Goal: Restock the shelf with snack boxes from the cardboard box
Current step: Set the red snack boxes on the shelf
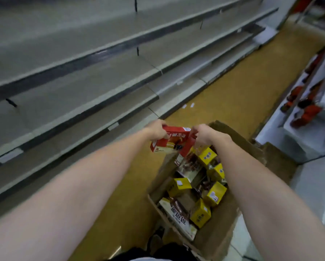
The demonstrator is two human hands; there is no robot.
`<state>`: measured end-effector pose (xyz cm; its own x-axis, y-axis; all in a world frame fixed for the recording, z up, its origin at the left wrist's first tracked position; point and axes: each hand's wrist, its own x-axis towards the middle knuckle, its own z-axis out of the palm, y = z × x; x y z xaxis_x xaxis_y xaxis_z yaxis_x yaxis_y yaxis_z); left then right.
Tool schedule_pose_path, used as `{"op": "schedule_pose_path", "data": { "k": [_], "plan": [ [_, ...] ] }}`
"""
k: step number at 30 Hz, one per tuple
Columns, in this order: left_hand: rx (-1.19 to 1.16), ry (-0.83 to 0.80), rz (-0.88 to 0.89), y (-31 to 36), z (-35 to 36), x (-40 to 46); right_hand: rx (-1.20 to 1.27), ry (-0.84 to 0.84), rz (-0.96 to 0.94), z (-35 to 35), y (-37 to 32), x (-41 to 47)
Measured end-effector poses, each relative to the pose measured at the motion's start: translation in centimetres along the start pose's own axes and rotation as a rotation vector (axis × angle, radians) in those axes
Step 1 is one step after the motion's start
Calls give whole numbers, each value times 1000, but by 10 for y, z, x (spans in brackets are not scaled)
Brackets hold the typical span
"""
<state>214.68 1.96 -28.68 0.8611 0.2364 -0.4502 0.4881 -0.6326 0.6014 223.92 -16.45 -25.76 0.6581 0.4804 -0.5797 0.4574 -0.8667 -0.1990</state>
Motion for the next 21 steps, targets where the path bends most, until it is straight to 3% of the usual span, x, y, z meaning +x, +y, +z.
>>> {"op": "schedule_pose_path", "data": {
  "k": [6,14,21],
  "plan": [
    [87,191,-27,-74,-100,-93,80,140,-176,-21,-130,-42],
    [62,437,-159,-181,-197,-234,-114,287,-478,-4,-322,-94],
    [57,617,-239,-258,-242,-364,-251,353,-675,30,-449,-150]
  ]
}}
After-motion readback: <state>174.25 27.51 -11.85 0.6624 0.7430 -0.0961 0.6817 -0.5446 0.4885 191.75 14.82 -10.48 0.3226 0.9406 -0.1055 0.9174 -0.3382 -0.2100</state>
